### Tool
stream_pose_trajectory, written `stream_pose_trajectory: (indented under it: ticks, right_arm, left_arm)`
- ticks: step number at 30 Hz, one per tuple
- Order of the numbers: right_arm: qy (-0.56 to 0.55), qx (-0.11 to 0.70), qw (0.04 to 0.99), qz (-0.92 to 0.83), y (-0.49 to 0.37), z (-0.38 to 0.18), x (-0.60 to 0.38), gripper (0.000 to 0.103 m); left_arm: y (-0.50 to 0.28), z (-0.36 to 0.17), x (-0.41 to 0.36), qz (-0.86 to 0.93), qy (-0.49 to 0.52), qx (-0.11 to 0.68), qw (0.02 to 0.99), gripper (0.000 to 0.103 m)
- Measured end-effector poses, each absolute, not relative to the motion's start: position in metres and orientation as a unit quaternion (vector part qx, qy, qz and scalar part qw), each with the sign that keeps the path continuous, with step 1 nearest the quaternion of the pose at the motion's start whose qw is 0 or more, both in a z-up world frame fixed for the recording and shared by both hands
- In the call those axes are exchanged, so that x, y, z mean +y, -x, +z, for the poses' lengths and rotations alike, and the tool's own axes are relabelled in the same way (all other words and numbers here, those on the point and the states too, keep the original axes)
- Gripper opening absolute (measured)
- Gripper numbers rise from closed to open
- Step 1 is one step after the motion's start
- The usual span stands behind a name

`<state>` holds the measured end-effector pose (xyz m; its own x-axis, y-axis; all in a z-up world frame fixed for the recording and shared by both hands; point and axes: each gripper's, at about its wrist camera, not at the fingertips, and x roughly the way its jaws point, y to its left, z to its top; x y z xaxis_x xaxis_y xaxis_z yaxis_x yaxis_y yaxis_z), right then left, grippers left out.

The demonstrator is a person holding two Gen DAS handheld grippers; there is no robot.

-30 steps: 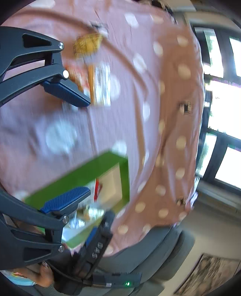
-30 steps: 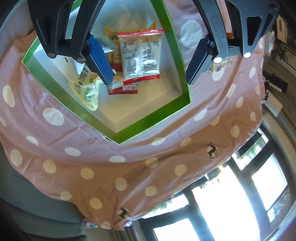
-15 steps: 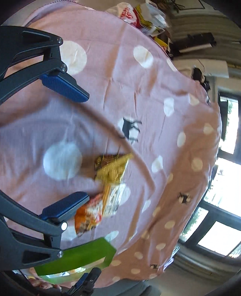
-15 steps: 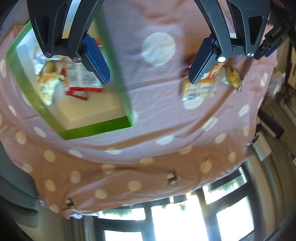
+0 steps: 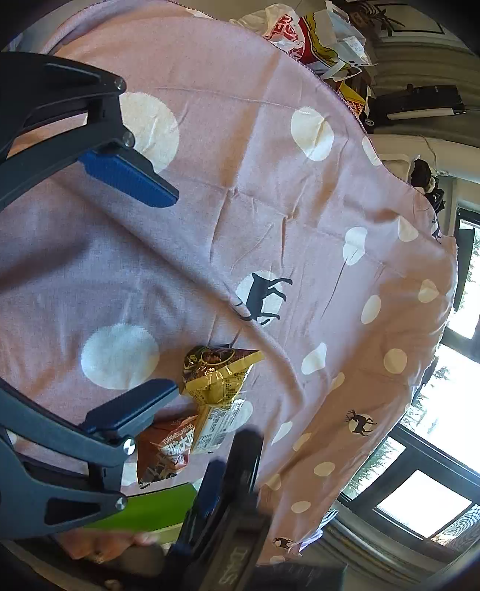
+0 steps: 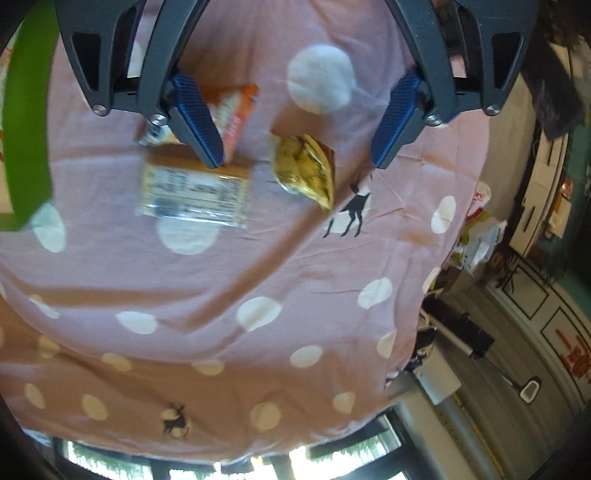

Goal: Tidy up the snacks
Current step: 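Move the right gripper back and grasp the gold wrapper, then lower the gold wrapper onto the pile and open the right gripper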

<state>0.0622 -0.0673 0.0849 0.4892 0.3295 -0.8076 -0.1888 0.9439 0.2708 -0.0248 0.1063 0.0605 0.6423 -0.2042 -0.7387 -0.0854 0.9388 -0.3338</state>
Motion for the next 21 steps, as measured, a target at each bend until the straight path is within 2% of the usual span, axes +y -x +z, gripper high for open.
stream_pose_trajectory:
  ticks: [6,7,9,10,13,17,21]
  right_arm:
    - [-0.06,0.54,0.831,0.117,-0.102,0.045,-0.045,0.071]
    - [-0.059,0.548,0.826,0.114,-0.105,0.039,-0.043,0.066]
    - [-0.066,0.562,0.815,0.128,-0.109,0.026,-0.04,0.061]
    - [-0.071,0.565,0.81,0.138,-0.11,0.023,-0.039,0.055]
    - [-0.077,0.553,0.816,0.147,-0.106,0.022,-0.04,0.045]
    - [-0.098,0.528,0.829,0.156,-0.093,0.038,-0.052,0.044]
    - [-0.099,0.477,0.848,0.206,-0.064,0.085,-0.067,0.044]
  left_arm:
    - [0.024,0.06,0.109,-0.038,0.174,0.424,0.888,0.091]
    - [0.024,0.06,0.109,-0.04,0.176,0.425,0.887,0.091]
    - [0.024,0.06,0.11,-0.042,0.178,0.425,0.887,0.091]
    - [0.024,0.06,0.11,-0.042,0.178,0.425,0.887,0.091]
    - [0.024,0.06,0.11,-0.041,0.179,0.426,0.886,0.091]
    - [0.024,0.061,0.11,-0.045,0.178,0.425,0.887,0.091]
    - [0.024,0.06,0.107,-0.047,0.173,0.425,0.887,0.091]
